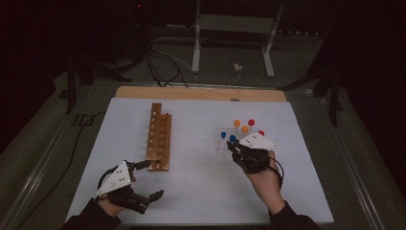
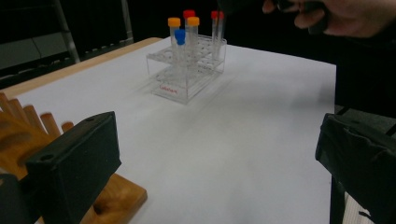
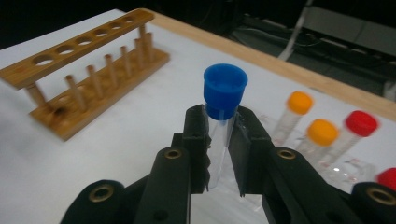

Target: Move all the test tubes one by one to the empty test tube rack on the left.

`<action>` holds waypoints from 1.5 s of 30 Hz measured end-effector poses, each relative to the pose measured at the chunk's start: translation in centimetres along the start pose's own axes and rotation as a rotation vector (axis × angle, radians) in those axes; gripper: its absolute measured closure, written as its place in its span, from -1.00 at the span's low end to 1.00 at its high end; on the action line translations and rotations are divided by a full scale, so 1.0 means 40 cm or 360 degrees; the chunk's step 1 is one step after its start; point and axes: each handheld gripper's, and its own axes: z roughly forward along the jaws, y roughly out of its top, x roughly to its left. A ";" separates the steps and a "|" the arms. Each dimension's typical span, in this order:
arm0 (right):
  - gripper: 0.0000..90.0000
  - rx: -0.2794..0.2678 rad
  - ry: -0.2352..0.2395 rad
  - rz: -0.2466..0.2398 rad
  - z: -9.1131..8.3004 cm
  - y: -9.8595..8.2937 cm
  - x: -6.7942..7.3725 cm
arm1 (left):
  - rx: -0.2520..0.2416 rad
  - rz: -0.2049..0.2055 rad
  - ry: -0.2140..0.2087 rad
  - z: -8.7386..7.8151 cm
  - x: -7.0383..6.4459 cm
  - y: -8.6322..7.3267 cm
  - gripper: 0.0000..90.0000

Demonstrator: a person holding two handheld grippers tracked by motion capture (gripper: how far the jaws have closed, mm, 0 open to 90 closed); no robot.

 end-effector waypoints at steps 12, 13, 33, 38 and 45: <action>0.71 0.0056 0.0140 -0.0020 0.019 -0.041 0.052 | 0.0062 -0.0090 -0.0010 0.028 0.012 0.070 -0.99; 0.71 0.0062 0.0146 -0.0035 0.020 -0.042 0.055 | 0.0070 -0.0090 -0.0026 0.031 0.012 0.078 -0.99; 0.71 0.0073 0.0298 -0.0080 0.020 -0.067 0.115 | 0.0068 -0.0026 -0.0204 0.183 -0.017 0.184 -0.85; 0.71 0.0060 0.0317 -0.0088 0.015 -0.065 0.121 | 0.0064 -0.0012 -0.0226 0.210 -0.020 0.191 -0.70; 0.71 0.0061 0.0332 -0.0088 0.014 -0.065 0.126 | 0.0042 0.0000 -0.0256 0.242 -0.023 0.204 -0.47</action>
